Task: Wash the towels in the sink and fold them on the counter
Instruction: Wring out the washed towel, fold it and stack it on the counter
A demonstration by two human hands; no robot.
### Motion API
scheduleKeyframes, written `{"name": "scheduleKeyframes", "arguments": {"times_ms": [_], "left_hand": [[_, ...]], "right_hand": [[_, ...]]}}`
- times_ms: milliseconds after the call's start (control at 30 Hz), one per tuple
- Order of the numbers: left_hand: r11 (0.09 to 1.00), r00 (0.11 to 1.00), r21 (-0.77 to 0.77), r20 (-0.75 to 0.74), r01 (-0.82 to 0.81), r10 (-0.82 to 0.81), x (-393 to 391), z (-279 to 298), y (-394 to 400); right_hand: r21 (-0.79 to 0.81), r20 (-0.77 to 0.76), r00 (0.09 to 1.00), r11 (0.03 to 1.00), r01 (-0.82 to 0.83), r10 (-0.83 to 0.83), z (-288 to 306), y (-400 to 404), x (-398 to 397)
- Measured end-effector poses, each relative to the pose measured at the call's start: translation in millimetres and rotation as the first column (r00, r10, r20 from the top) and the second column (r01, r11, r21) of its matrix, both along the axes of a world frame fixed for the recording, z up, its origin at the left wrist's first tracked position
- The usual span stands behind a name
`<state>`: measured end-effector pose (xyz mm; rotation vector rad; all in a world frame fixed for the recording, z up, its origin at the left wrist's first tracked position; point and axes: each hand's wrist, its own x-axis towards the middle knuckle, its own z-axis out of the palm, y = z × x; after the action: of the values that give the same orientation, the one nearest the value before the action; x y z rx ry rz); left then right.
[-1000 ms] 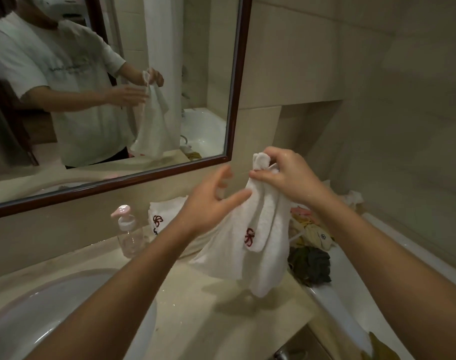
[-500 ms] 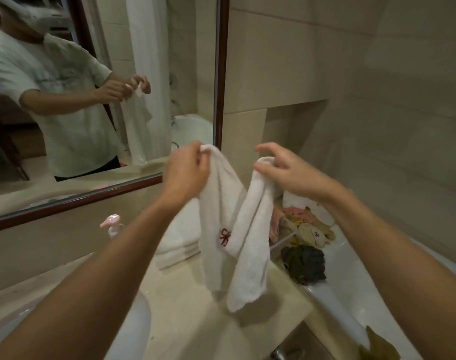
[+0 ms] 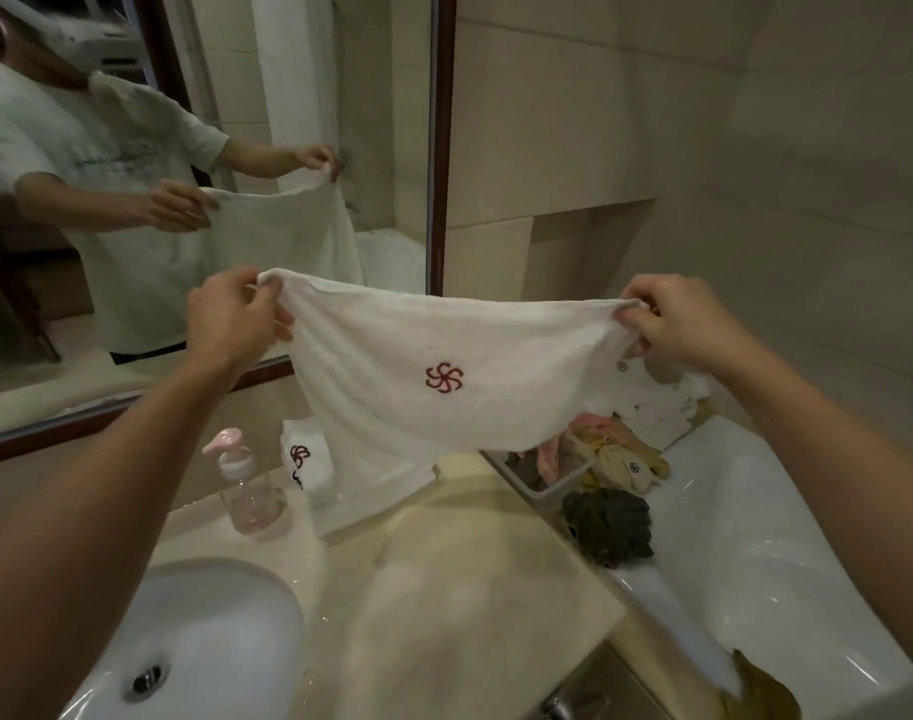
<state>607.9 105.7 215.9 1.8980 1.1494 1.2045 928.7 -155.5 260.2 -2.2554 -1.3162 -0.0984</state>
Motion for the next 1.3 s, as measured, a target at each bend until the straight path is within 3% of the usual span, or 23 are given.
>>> {"name": "scheduleKeyframes", "arguments": {"times_ms": [67,167,300,367,500,600,700,767,833,867,967,1167,1233,1300], "left_hand": [[1.0,0.997,-0.016,0.067,0.026,-0.024,11,-2,-5],[0.995,0.995,0.092,-0.097,0.025,-0.016,41,2,-31],[0.902,0.901,0.054,0.049,0.428,-0.431,91,9,-88],[0.872,0.872,0.113,0.065,0.477,-0.486,110,6,-106],[0.888,0.876,0.181,0.169,0.422,-0.451,130,-6,-117],[0.919,0.874,0.152,0.285,0.364,-0.394,134,-11,-124],[0.915,0.861,0.159,0.309,0.372,-0.404,130,-11,-125],[0.903,0.856,0.193,0.291,0.384,-0.427,124,-7,-124],[0.891,0.858,0.233,0.26,0.389,-0.443,120,-2,-122],[0.888,0.86,0.249,0.25,0.386,-0.444,120,-1,-119],[0.894,0.87,0.274,0.256,0.354,-0.422,118,1,-110],[0.923,0.907,0.29,0.263,0.251,-0.329,110,-1,-81],[0.937,0.924,0.287,0.264,0.197,-0.275,107,-1,-70],[0.942,0.938,0.295,0.252,0.16,-0.238,102,-2,-61]], "right_hand": [[0.076,-0.004,1.0,0.997,-0.03,0.031,5,8,-6],[0.138,-0.03,0.987,0.979,-0.153,0.158,13,28,-23],[0.231,-0.169,0.937,0.936,-0.264,0.306,15,57,-59],[0.332,-0.236,0.899,0.9,-0.282,0.368,9,69,-74],[0.502,-0.484,0.776,0.854,-0.133,0.405,-14,69,-90],[0.588,-0.645,0.614,0.809,0.017,0.456,-39,52,-109],[0.444,-0.756,0.56,0.894,0.058,0.339,-99,21,-115],[0.241,-0.825,0.501,0.965,-0.104,0.26,-148,-3,-116],[0.159,-0.9,0.363,0.957,-0.244,0.242,-192,-17,-119],[0.161,-0.901,0.352,0.95,-0.268,0.252,-208,-19,-121],[0.148,-0.802,0.552,0.971,-0.189,0.23,-244,-8,-121],[0.309,-0.715,0.689,0.937,0.164,0.115,-263,-2,-119],[0.316,-0.689,0.709,0.943,0.107,0.151,-262,-7,-115],[0.199,-0.59,0.775,0.971,-0.133,0.227,-259,-15,-108]]}}
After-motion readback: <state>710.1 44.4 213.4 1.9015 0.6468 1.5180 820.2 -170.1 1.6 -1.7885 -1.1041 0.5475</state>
